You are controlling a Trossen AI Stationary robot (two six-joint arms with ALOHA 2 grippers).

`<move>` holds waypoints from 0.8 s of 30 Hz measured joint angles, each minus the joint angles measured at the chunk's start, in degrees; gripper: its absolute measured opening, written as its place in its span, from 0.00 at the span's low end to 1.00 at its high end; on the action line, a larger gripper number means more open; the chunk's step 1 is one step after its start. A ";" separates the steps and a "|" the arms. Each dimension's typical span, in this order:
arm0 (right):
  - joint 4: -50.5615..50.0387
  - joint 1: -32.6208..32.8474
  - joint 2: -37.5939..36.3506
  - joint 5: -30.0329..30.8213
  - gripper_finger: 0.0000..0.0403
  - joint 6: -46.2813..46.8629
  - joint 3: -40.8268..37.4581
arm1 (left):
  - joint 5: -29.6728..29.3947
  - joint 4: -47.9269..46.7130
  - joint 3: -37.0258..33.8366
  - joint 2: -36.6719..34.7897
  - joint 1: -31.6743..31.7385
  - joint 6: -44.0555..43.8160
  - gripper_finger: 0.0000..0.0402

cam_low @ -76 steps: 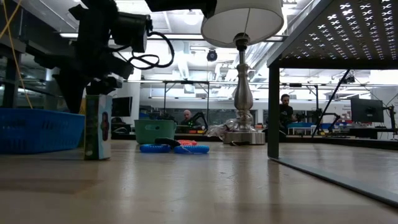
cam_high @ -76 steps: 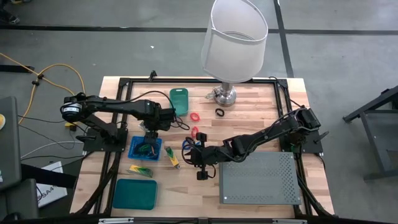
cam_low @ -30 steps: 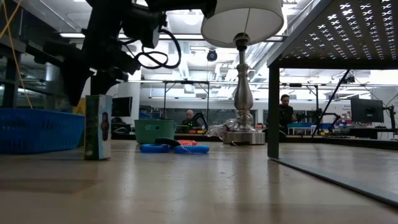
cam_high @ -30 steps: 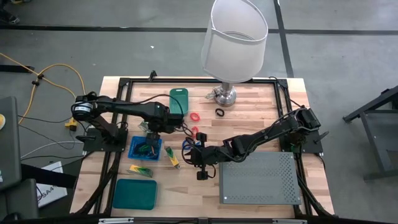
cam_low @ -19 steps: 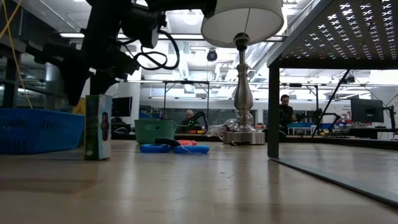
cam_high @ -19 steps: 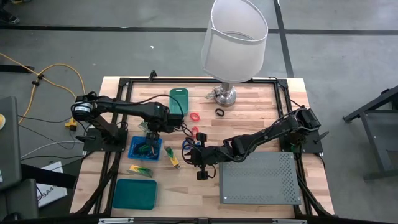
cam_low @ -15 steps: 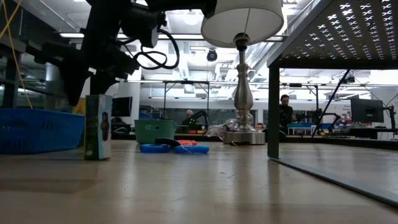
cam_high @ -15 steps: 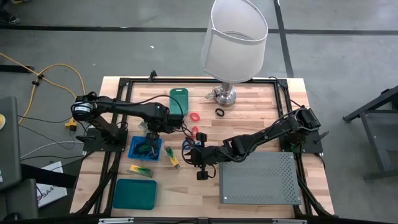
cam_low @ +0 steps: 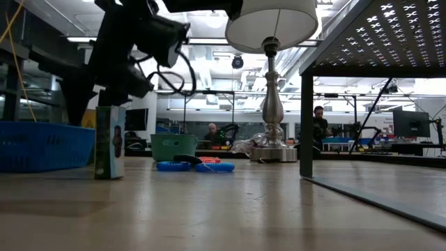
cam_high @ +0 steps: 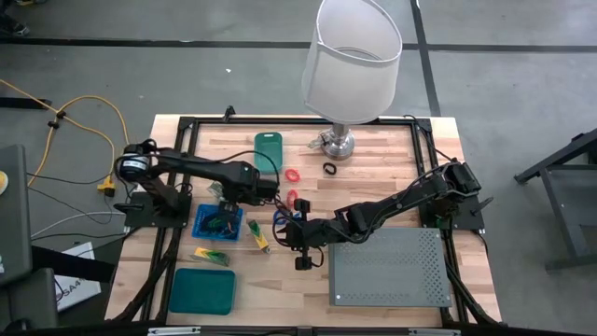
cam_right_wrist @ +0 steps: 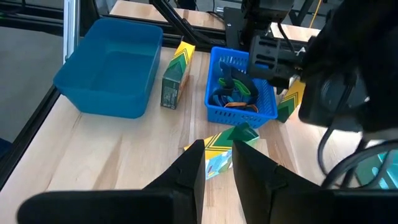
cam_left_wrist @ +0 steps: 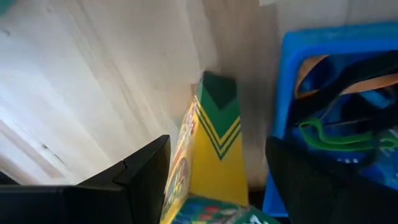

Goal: Pick & Place Office Desk Supplies
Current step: Put the pack of crayons into the bottom blue bin

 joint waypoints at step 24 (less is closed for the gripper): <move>0.78 -0.01 0.00 0.00 0.17 -0.01 0.00 | -4.90 -3.56 0.02 3.38 0.04 -1.73 0.44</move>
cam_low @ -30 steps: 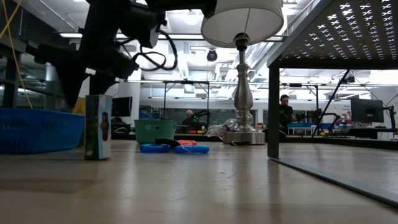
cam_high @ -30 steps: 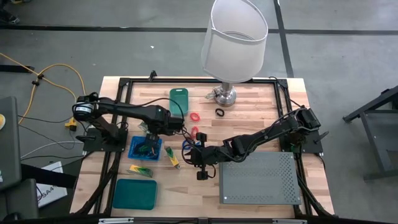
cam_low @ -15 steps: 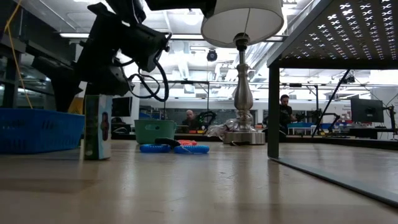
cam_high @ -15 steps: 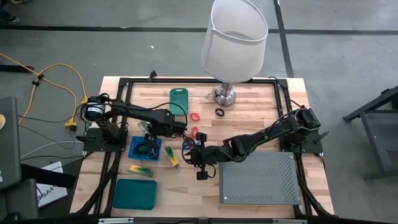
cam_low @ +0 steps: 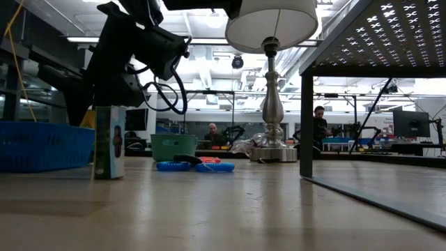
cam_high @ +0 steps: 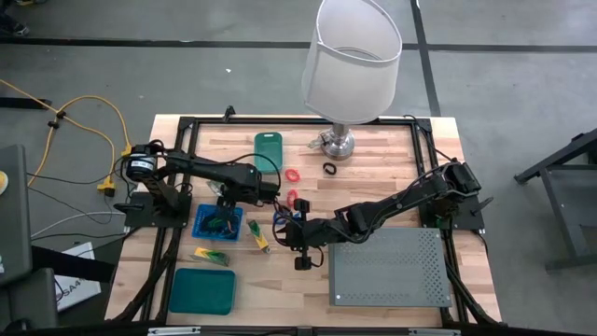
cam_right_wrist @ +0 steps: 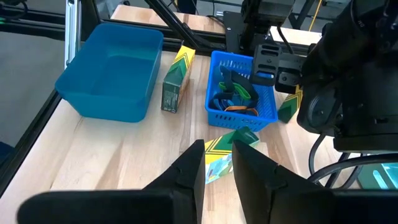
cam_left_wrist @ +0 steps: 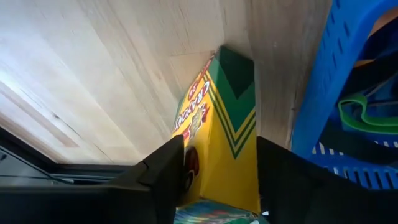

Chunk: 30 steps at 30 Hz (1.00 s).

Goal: Pick & Place Office Desk Supplies
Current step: Put the pack of crayons into the bottom blue bin

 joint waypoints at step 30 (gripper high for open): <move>0.00 0.01 0.00 0.00 0.17 0.00 0.00 | 0.24 0.51 0.11 0.00 0.00 3.99 0.49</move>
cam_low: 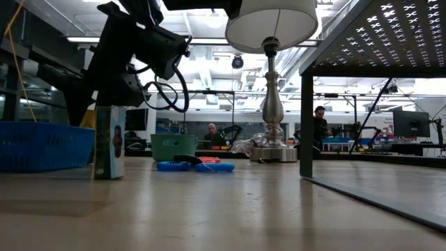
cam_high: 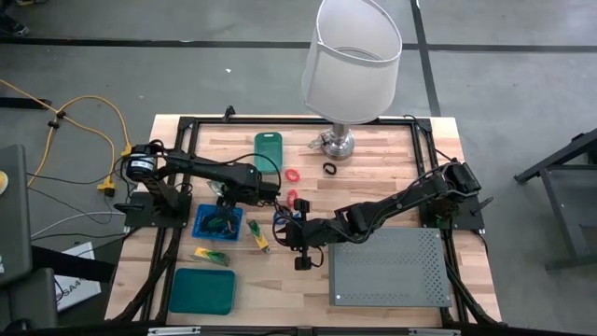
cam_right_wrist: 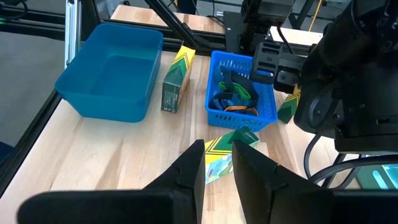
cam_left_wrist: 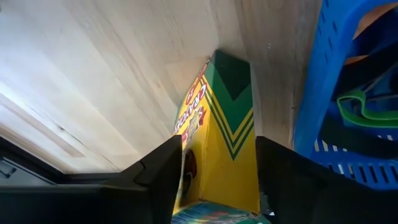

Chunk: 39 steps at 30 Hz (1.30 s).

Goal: Pick & Place Office Desk Supplies
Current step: Put the pack of crayons into the bottom blue bin

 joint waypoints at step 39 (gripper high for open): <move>0.00 -0.01 0.00 0.01 0.17 0.00 0.00 | -2.60 -0.86 0.04 -0.04 -2.42 5.14 0.41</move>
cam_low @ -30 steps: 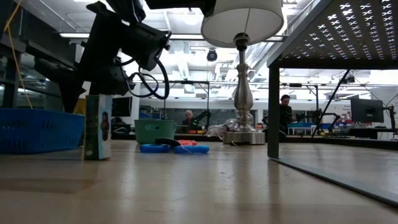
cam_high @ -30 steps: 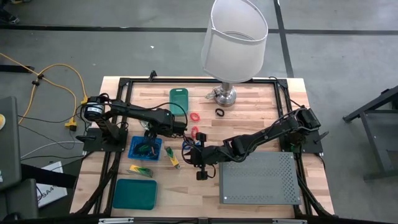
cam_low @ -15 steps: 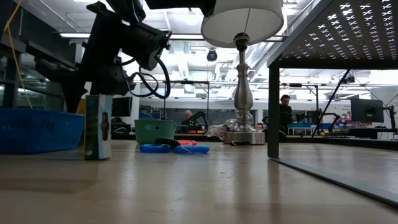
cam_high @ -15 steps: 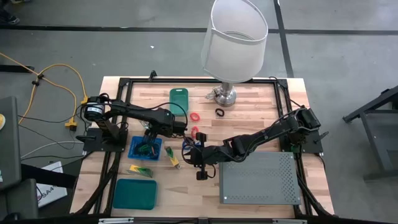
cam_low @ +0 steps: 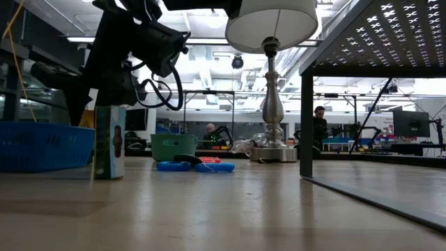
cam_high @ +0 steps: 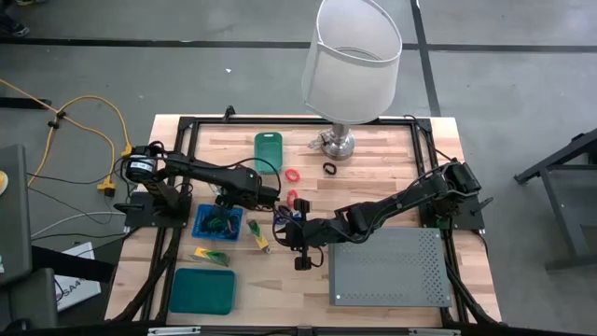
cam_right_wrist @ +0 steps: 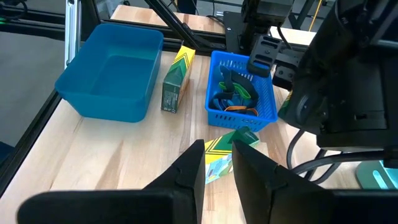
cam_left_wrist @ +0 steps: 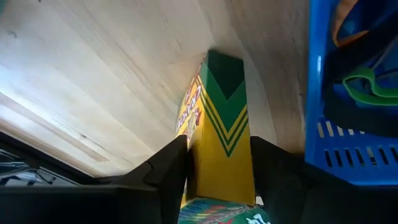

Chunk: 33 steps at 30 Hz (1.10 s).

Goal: Pick & Place Office Desk Supplies
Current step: Put the pack of crayons into the bottom blue bin

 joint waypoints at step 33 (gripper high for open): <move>0.00 0.01 0.00 -0.01 0.17 0.00 0.00 | -3.87 0.45 0.26 0.00 -0.76 -1.45 0.41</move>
